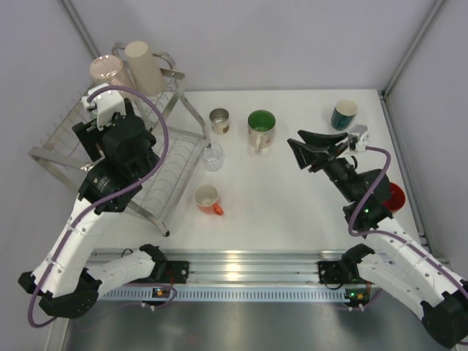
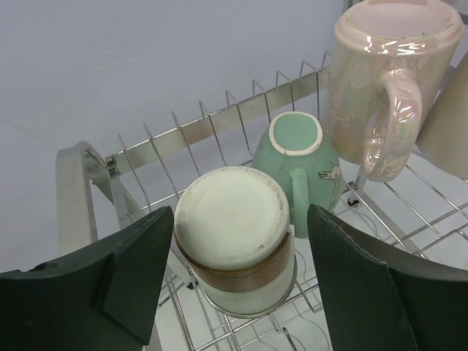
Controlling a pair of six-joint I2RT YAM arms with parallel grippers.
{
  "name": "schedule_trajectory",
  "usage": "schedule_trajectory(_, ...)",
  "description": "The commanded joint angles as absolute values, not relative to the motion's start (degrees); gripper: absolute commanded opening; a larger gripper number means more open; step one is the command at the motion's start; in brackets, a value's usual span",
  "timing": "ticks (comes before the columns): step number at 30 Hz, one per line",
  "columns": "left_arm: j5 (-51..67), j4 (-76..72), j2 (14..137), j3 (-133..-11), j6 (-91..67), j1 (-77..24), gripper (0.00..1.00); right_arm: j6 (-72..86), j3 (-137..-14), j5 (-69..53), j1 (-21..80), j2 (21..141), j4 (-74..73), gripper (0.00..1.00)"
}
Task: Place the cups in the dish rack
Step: Place the cup upside down on the dish rack
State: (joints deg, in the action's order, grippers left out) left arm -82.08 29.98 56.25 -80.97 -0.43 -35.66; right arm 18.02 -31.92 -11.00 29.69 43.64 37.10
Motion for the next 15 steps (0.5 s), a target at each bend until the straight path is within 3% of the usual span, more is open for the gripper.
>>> schedule_trajectory(1, -82.2, 27.3, 57.0, -86.7, 2.2, -35.3, 0.79, 17.2, -35.2, -10.5, 29.0, 43.9, 36.8, 0.48)
schedule_trajectory(6, -76.9, 27.4, 60.0, -94.2, 3.9, -35.3, 0.82, 17.3, -37.0, -11.0, 29.0, 44.3, 34.5, 0.48)
schedule_trajectory(8, -73.8, 27.6, 61.6, -98.1, 5.4, -35.5, 0.87, 16.8, -38.5, -11.2, 29.0, 44.8, 31.5, 0.48)
schedule_trajectory(10, -67.5, 27.7, 64.0, -101.3, 6.2, -35.9, 0.97, 16.6, -39.5, -11.4, 29.0, 45.3, 28.4, 0.48)
schedule_trajectory(15, -52.1, 33.3, 71.1, -110.6, 2.6, -37.4, 0.98, 16.2, -43.3, -9.6, 28.8, 47.0, 21.5, 0.48)
